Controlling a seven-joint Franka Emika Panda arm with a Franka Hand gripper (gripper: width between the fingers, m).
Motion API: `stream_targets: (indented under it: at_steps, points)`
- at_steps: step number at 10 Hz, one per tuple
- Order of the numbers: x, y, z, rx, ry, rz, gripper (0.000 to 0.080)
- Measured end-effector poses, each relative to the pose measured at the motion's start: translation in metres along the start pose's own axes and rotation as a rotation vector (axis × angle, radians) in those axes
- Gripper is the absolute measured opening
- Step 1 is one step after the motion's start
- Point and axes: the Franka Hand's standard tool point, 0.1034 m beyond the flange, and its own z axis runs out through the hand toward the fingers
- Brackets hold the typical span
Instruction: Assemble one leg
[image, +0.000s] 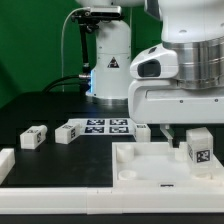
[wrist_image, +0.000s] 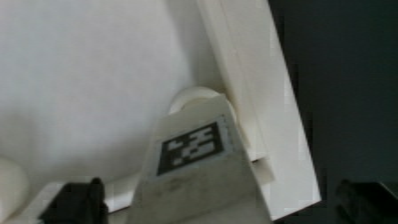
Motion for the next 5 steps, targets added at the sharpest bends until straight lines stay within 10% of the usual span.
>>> stream_targets:
  at_steps: [4, 5]
  points:
    - [0.0022, 0.0036, -0.0006, -0.013, 0.002, -0.295, 0.0622]
    - [0.0022, 0.0037, -0.0005, -0.013, 0.002, -0.295, 0.0451]
